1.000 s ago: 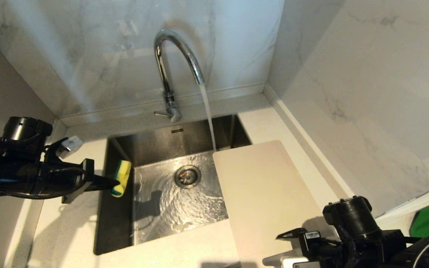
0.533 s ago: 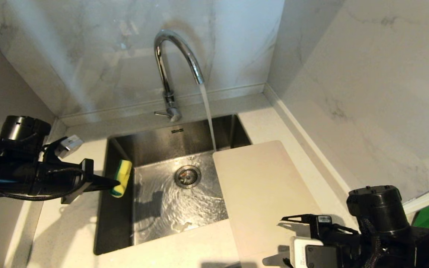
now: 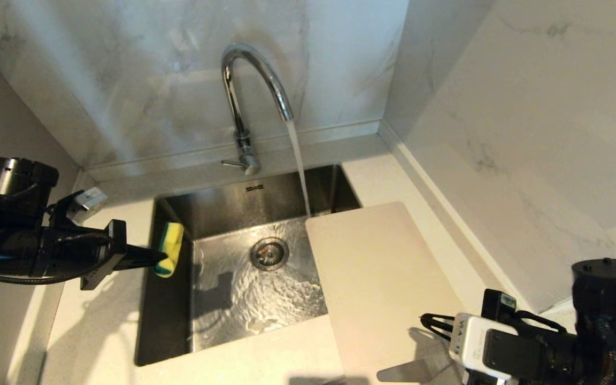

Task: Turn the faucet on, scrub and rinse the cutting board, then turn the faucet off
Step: Put down the cleaning cloth

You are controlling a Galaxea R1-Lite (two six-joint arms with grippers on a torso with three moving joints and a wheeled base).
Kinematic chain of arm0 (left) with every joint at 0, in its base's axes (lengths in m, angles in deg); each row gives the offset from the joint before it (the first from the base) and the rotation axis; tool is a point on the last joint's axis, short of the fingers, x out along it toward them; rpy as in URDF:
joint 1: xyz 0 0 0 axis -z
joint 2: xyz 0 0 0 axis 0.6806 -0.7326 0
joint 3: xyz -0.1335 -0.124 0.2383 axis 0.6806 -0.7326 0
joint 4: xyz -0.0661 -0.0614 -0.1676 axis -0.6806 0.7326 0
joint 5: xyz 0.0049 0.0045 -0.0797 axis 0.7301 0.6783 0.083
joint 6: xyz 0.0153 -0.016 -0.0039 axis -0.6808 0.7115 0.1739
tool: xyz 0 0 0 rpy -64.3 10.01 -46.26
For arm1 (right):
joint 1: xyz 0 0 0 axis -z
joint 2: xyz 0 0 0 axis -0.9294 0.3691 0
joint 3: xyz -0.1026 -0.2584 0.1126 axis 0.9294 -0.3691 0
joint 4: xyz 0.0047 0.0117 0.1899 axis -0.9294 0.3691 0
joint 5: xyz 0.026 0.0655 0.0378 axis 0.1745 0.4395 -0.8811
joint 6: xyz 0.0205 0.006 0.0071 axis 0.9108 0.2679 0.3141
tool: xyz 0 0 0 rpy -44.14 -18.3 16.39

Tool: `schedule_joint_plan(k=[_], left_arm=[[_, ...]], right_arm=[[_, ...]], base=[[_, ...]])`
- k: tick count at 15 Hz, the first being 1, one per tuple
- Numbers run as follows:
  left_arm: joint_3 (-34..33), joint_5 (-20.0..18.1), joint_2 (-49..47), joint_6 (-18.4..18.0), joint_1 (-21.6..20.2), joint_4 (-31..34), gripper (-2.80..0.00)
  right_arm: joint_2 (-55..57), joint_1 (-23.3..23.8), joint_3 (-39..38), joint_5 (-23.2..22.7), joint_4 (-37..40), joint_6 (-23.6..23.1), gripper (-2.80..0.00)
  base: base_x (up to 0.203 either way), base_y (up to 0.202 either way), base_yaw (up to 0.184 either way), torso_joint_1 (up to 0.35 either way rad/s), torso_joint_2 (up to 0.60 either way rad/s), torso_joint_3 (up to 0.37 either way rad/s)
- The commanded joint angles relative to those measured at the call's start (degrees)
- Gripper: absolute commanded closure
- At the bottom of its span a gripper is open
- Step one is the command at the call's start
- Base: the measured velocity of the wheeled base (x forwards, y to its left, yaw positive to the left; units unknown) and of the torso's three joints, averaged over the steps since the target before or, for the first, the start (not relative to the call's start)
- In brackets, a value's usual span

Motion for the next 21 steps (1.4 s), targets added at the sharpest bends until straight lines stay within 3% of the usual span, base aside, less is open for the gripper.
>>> schedule_joint_plan(k=[1, 4, 5, 8, 10, 12, 14, 17, 21], left_arm=[[0.67, 3.72, 0.95, 0.15, 0.65, -0.02, 0.00], [0.73, 12.28, 1.26, 0.36, 3.67, 0.48, 0.00], [0.71, 13.57, 1.95, 0.47, 4.23, 1.17, 0.00], [0.79, 14.71, 3.01, 0.77, 4.39, 2.73, 0.00], [0.88, 16.97, 3.32, 0.68, 4.46, 2.73, 0.00], [0.79, 17.07, 3.84, 0.77, 4.39, 2.73, 0.00], [0.79, 16.89, 3.75, 0.95, 4.39, 2.64, 0.00], [0.71, 16.63, 3.65, 1.04, 5.44, 2.34, 0.00], [0.63, 16.63, 3.57, 1.04, 5.79, 2.29, 0.00]], right_arm=[[-6.35, -0.01, -2.56, -0.24, -0.40, 8.78, 0.00], [-12.56, -0.10, -4.30, -0.27, -0.54, 28.39, 0.00], [-14.53, -0.12, -4.47, -0.26, -0.56, 34.55, 0.00], [-21.75, -0.09, -5.71, 0.68, -0.50, 44.63, 0.00], [-27.11, -0.06, -6.78, 6.76, -0.25, 47.95, 0.00], [-31.35, -0.06, -8.70, 18.48, 0.34, 49.61, 0.00], [-34.63, -0.05, -10.93, 26.39, 1.58, 49.86, 0.00], [-40.86, 0.24, -11.62, 33.72, 7.41, 49.70, 0.00], [-48.63, 9.44, -13.11, 35.77, 16.27, 49.17, 0.00]], base=[[0.000, 0.000, 0.000, 0.000, 0.00, 0.000], [0.000, 0.000, 0.000, 0.000, 0.00, 0.000], [0.000, 0.000, 0.000, 0.000, 0.00, 0.000], [0.000, 0.000, 0.000, 0.000, 0.00, 0.000], [0.000, 0.000, 0.000, 0.000, 0.00, 0.000], [0.000, 0.000, 0.000, 0.000, 0.00, 0.000], [0.000, 0.000, 0.000, 0.000, 0.00, 0.000], [0.000, 0.000, 0.000, 0.000, 0.00, 0.000], [0.000, 0.000, 0.000, 0.000, 0.00, 0.000]])
